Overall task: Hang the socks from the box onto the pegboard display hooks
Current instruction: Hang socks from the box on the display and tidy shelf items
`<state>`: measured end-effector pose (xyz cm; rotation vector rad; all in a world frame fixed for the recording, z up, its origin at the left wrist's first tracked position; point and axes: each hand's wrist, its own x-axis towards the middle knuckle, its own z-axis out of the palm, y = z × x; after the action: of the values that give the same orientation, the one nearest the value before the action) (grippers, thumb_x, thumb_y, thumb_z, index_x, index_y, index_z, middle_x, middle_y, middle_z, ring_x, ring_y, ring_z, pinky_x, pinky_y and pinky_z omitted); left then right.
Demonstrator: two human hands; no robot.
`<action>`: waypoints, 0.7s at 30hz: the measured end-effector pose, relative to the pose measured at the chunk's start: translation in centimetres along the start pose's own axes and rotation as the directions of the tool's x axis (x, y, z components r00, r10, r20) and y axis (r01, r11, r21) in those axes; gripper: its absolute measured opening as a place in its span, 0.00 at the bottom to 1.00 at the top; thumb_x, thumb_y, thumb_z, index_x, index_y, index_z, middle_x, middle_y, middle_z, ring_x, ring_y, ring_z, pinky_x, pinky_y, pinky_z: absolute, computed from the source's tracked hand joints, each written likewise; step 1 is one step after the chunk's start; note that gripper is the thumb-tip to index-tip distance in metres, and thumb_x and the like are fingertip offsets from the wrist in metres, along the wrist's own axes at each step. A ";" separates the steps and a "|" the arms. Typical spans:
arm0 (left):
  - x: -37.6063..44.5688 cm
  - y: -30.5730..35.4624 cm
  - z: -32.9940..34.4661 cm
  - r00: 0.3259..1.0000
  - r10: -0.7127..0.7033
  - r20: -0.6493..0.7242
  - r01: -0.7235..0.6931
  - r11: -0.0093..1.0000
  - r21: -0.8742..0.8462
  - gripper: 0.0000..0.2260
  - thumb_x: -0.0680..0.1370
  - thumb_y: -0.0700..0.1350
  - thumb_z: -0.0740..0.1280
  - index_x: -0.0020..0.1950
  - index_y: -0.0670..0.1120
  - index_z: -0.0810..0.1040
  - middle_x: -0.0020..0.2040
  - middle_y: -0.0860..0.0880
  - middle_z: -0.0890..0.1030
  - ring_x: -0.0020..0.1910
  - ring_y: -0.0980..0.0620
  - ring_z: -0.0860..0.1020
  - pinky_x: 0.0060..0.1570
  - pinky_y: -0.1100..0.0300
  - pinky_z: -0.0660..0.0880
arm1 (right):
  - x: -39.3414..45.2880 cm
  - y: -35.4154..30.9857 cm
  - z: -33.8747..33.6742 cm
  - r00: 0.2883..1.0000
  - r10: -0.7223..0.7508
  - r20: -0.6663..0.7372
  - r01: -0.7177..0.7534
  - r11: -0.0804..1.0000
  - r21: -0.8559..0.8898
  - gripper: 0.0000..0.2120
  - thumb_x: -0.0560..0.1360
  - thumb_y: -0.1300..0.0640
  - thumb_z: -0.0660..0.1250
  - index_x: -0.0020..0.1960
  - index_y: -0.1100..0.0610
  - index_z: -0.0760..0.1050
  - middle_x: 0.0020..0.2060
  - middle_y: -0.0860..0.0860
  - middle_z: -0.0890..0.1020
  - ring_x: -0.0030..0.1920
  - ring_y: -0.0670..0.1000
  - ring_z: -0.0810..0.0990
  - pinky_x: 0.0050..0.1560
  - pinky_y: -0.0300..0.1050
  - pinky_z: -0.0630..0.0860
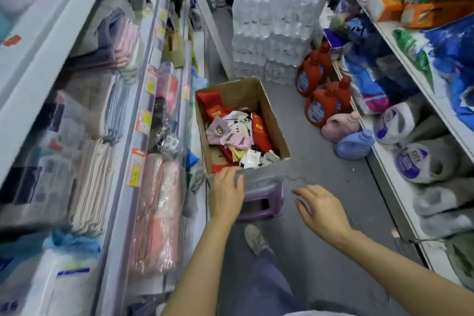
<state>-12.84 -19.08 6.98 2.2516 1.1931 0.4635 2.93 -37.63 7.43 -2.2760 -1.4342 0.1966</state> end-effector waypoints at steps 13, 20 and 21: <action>19.1 -5.6 2.6 0.947 -0.219 0.234 0.174 0.965 0.198 0.15 0.78 0.36 0.63 0.62 0.46 0.80 0.60 0.46 0.79 0.57 0.45 0.77 0.56 0.50 0.76 | 17.6 0.6 3.6 0.996 -0.068 0.065 0.067 0.998 0.022 0.10 0.73 0.63 0.71 0.54 0.58 0.81 0.46 0.51 0.83 0.44 0.55 0.80 0.44 0.47 0.78; 20.0 -7.7 8.1 0.672 -0.429 0.603 0.046 0.838 0.544 0.14 0.78 0.37 0.62 0.62 0.41 0.79 0.61 0.41 0.78 0.59 0.41 0.78 0.55 0.50 0.77 | 22.5 2.3 5.8 0.965 -0.155 0.211 0.148 0.988 0.045 0.11 0.74 0.61 0.70 0.56 0.58 0.80 0.47 0.51 0.82 0.45 0.56 0.80 0.41 0.49 0.80; 19.9 -8.2 8.9 0.623 -0.461 0.632 0.012 0.814 0.581 0.14 0.78 0.36 0.61 0.63 0.41 0.78 0.62 0.41 0.77 0.60 0.41 0.78 0.56 0.51 0.76 | 23.1 2.6 5.9 0.958 -0.172 0.230 0.166 0.985 0.047 0.12 0.74 0.60 0.69 0.57 0.58 0.80 0.48 0.52 0.82 0.45 0.56 0.80 0.42 0.49 0.80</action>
<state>-2.56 -1.39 -4.10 2.2282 1.1955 -0.9850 13.46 -16.40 3.60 -2.1501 -1.7237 0.4398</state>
